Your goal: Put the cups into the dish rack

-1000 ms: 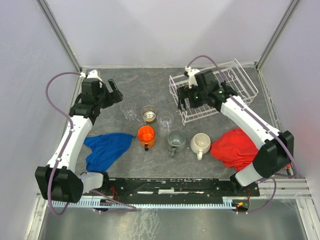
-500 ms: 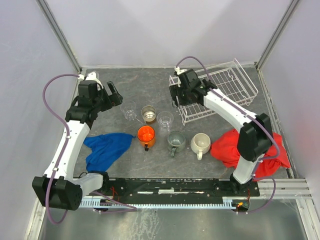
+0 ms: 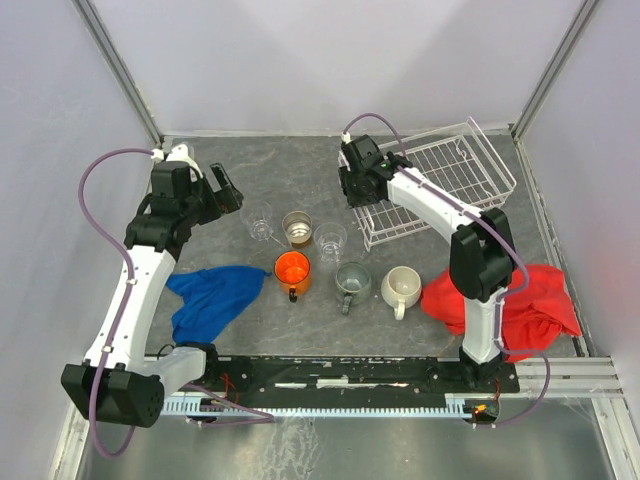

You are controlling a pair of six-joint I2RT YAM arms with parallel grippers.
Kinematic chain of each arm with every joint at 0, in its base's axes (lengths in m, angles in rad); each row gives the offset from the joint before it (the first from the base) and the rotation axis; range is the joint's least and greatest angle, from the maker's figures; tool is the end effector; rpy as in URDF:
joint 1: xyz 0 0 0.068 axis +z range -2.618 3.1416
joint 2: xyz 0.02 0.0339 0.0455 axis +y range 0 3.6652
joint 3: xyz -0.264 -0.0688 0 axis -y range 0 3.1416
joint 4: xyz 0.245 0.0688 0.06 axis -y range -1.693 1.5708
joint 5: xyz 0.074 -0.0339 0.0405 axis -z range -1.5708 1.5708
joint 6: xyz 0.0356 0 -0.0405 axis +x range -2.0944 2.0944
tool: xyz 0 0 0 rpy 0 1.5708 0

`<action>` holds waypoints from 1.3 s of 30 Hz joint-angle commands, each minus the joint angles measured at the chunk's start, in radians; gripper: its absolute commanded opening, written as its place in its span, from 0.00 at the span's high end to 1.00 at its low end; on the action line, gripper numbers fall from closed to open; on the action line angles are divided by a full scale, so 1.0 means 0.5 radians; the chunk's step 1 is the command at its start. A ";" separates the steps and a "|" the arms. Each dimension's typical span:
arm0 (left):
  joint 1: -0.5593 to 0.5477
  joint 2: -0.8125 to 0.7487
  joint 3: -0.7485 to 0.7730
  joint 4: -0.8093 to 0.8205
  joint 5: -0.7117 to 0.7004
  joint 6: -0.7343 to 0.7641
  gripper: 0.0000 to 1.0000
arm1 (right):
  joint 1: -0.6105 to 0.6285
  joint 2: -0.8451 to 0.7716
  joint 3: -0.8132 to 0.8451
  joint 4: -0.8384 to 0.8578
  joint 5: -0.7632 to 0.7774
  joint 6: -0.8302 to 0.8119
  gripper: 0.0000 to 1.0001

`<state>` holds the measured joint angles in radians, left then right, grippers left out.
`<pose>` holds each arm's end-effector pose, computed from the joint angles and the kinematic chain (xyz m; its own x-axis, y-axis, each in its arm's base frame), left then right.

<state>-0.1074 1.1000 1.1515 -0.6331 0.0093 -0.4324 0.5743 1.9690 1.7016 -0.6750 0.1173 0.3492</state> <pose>0.2320 -0.0253 0.3611 -0.5441 -0.3628 -0.7565 -0.1245 0.9266 -0.3548 0.3707 0.2349 0.2615 -0.8030 -0.1149 -0.5848 -0.2203 0.9690 0.1122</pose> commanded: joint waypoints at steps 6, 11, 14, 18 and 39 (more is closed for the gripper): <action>-0.003 -0.058 0.035 0.010 0.015 0.001 0.01 | 0.008 0.186 0.347 -0.213 0.134 0.141 0.66; -0.005 -0.045 0.041 0.010 0.038 -0.010 0.01 | 0.002 0.263 0.476 -0.278 0.160 0.269 0.78; -0.005 -0.049 0.047 0.009 0.043 -0.005 0.01 | -0.014 0.292 0.538 -0.286 0.152 0.405 0.91; -0.006 -0.064 0.050 0.010 0.050 0.000 0.01 | -0.090 0.360 0.625 -0.288 0.059 0.647 0.99; -0.005 -0.195 -0.110 0.081 0.103 -0.056 0.01 | -0.226 0.313 0.765 -0.339 -0.111 0.610 0.43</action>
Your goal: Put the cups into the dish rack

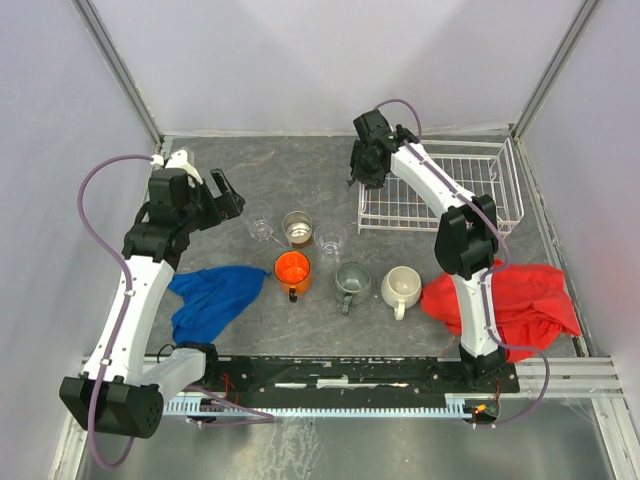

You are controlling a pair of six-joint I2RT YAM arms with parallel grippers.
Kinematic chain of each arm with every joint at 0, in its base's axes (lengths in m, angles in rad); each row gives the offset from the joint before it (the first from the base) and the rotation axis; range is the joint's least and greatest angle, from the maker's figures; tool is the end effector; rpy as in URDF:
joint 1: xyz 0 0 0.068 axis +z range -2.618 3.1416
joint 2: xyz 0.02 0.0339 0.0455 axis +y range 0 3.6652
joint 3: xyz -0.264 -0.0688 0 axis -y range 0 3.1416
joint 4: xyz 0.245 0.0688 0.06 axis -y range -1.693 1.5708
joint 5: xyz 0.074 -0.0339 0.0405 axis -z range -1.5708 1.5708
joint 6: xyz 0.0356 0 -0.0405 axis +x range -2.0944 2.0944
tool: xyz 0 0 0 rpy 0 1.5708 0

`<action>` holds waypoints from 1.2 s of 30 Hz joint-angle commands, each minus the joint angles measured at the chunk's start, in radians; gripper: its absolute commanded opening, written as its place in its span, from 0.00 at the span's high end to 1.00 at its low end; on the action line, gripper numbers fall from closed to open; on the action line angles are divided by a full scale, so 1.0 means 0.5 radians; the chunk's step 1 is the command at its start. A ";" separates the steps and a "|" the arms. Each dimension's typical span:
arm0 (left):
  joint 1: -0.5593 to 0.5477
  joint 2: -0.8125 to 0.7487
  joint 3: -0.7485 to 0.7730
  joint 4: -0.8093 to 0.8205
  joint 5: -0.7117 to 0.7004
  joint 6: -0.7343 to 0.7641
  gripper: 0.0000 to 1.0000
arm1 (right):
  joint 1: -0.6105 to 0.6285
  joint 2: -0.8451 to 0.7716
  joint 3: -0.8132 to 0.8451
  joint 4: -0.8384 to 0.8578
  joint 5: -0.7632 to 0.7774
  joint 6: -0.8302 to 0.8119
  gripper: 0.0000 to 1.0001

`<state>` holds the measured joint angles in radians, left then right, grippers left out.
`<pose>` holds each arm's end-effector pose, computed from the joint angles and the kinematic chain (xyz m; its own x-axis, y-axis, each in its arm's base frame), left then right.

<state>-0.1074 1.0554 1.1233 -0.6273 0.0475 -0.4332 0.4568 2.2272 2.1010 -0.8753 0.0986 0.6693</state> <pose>0.2216 -0.0256 0.3615 -0.5406 -0.3634 -0.7587 -0.0880 0.9213 -0.3787 0.4419 0.2133 0.2592 -0.8356 0.2773 -0.4742 0.1621 0.9493 0.2694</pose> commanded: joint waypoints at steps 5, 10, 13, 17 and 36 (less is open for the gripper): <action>-0.004 -0.048 -0.037 -0.053 0.231 0.056 0.01 | 0.010 -0.380 -0.169 0.134 -0.024 -0.145 0.31; -0.001 -0.218 -0.119 0.102 0.099 -0.189 0.01 | 0.008 -0.529 -0.253 0.148 -0.012 -0.220 0.29; -0.001 -0.299 -0.153 0.084 -0.046 -0.286 0.01 | 0.011 -0.588 -0.229 0.064 -0.044 -0.238 0.29; -0.001 -0.235 -0.126 0.054 0.066 -0.281 0.01 | 0.051 -0.671 -0.197 -0.038 -0.083 -0.283 0.29; -0.289 0.042 0.306 -0.505 -0.024 -0.152 0.00 | 0.430 -1.106 -0.838 -0.242 -0.155 -0.264 0.34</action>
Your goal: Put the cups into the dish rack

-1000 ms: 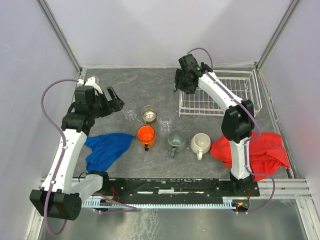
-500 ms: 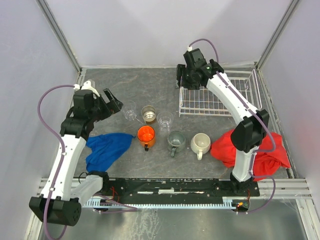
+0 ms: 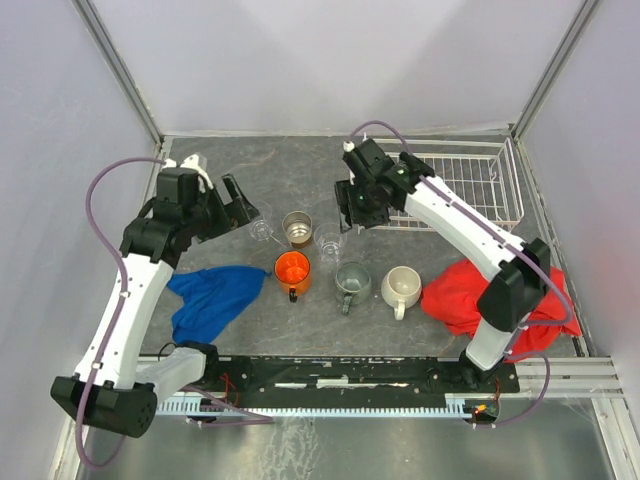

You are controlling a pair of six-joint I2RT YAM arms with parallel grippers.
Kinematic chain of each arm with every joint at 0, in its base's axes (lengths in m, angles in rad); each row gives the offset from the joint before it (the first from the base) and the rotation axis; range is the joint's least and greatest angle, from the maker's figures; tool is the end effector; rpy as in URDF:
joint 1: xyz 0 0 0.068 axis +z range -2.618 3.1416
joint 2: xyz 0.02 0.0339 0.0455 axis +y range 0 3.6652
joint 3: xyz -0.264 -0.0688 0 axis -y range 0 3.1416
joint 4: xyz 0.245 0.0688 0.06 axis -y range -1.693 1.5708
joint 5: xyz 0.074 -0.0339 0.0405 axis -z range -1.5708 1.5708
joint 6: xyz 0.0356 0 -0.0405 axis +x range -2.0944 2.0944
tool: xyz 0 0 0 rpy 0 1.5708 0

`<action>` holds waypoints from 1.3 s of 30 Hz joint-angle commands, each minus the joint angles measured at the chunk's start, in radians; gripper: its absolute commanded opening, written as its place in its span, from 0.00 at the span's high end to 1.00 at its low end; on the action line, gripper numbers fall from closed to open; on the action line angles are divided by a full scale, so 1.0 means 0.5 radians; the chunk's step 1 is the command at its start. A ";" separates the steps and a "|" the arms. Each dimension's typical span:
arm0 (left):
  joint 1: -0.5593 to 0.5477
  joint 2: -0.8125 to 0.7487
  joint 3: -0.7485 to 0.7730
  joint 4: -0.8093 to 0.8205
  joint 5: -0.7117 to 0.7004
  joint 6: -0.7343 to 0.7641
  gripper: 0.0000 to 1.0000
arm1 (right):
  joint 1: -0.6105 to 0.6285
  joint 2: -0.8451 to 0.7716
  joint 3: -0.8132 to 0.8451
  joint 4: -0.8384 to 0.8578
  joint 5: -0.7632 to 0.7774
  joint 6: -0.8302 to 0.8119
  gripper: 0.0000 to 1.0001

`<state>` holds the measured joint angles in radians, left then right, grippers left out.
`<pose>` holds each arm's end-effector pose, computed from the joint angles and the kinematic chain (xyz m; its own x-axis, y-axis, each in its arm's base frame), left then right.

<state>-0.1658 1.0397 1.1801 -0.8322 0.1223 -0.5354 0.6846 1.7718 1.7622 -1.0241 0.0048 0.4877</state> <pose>0.2012 -0.0381 0.3651 -0.6720 -0.4010 -0.6226 -0.1004 0.8823 -0.4598 0.2901 0.2366 0.3357 -0.8834 -0.1163 -0.4539 -0.2451 0.9403 0.2361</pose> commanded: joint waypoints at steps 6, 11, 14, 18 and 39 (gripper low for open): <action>-0.507 0.221 0.284 -0.114 -0.361 -0.028 0.07 | -0.006 -0.234 -0.423 0.216 0.033 0.188 0.36; -0.591 0.214 0.291 -0.131 -0.544 -0.131 0.07 | 0.007 -0.178 -0.518 0.398 0.025 0.419 0.37; -0.591 0.188 0.295 -0.130 -0.578 -0.144 0.06 | 0.010 -0.151 -0.569 0.530 0.031 0.570 0.37; -0.591 0.177 0.295 -0.151 -0.583 -0.135 0.06 | 0.013 -0.076 -0.581 0.615 0.075 0.675 0.38; -0.593 0.171 0.300 -0.213 -0.612 -0.026 0.06 | 0.043 0.231 -0.542 0.693 0.145 0.756 0.62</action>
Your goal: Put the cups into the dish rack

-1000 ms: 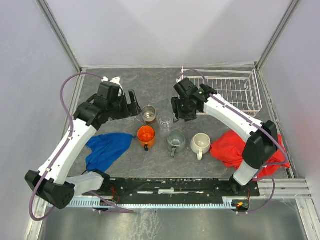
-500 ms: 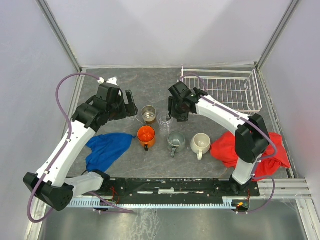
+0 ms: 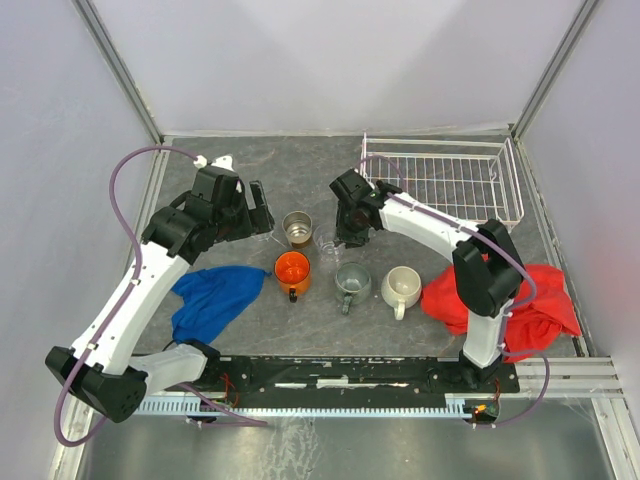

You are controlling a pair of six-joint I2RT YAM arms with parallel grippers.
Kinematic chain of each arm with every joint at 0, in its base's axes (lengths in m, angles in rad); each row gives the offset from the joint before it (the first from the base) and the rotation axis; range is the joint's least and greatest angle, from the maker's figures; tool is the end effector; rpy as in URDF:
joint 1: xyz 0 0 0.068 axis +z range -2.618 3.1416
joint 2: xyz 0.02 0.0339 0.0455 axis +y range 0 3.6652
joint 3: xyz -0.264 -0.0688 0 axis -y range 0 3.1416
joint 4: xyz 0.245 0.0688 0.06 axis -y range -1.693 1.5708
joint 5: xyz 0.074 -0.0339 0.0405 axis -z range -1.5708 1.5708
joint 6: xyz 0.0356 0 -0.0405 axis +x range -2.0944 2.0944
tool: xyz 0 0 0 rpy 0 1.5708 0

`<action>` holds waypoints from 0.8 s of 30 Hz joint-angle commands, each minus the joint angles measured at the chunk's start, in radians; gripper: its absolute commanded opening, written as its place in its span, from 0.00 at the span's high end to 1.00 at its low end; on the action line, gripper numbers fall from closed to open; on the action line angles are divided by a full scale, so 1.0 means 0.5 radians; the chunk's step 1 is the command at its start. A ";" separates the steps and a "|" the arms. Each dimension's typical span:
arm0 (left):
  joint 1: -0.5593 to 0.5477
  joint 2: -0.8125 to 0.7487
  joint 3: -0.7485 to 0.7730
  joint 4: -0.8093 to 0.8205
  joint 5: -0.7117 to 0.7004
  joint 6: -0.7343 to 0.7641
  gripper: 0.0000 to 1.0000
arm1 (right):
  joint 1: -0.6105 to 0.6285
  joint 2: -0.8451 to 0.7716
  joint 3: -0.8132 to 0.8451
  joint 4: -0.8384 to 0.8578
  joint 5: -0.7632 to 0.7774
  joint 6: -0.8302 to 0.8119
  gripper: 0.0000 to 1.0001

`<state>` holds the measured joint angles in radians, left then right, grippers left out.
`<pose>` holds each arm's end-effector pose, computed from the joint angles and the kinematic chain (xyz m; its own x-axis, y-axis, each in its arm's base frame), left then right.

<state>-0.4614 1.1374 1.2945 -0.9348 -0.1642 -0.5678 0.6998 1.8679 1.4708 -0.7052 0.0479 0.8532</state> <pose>0.1991 -0.0925 0.3741 -0.7098 -0.2396 -0.6624 -0.0555 0.9565 -0.2865 0.3039 0.2537 0.2288 -0.9210 0.2083 -0.3291 0.1021 0.9446 0.3121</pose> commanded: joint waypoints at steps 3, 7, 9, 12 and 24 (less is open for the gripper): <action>0.002 -0.020 0.068 -0.019 -0.042 0.060 0.06 | 0.012 0.057 0.051 0.052 0.072 0.018 0.67; -0.002 -0.020 0.080 -0.020 -0.044 0.080 0.06 | 0.015 0.066 0.056 0.043 0.085 -0.001 0.77; 0.000 -0.017 0.076 -0.017 -0.034 0.091 0.06 | 0.018 0.063 0.046 0.043 0.088 -0.011 0.88; 0.000 -0.033 0.035 0.027 0.040 0.098 0.05 | 0.015 0.042 0.028 0.038 0.068 -0.030 0.99; 0.002 -0.106 -0.001 0.389 0.605 0.035 0.01 | -0.107 -0.576 -0.236 0.270 -0.275 0.040 1.00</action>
<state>-0.4614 1.0962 1.2648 -0.8570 -0.0051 -0.5518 0.6865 1.7535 1.3819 -0.6819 0.0090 0.8341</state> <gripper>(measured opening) 0.993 0.038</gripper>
